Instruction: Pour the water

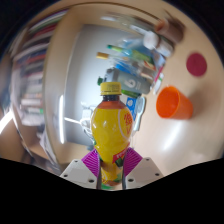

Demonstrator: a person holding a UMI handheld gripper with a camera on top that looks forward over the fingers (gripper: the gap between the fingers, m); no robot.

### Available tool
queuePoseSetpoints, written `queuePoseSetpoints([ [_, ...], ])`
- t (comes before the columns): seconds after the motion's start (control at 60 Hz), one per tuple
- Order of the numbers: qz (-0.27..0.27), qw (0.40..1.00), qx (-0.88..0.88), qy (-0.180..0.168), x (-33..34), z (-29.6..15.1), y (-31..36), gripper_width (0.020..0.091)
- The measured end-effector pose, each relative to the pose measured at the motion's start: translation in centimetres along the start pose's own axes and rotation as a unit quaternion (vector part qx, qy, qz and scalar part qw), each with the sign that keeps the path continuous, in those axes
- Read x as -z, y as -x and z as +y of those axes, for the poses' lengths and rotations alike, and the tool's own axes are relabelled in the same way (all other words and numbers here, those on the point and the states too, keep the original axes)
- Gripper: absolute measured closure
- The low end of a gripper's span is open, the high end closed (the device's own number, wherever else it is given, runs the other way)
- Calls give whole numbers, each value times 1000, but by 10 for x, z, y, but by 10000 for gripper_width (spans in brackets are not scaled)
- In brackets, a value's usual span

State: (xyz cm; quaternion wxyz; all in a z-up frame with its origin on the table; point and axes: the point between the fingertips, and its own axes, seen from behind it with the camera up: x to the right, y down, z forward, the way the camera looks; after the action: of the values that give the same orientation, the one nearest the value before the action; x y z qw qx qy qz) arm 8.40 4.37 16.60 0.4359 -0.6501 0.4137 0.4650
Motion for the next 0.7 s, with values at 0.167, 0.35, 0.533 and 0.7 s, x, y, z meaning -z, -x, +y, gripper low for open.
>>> queuePoseSetpoints([
  [0.167, -82, 953, -290, 24, -15, -19, 35, 829],
  [0.35, -119, 883, -454, 21, -17, -42, 48, 828],
  [0.533, -116, 863, -492, 11, -14, -46, 36, 830],
  [0.7, -116, 872, -476, 24, -11, -42, 35, 830],
])
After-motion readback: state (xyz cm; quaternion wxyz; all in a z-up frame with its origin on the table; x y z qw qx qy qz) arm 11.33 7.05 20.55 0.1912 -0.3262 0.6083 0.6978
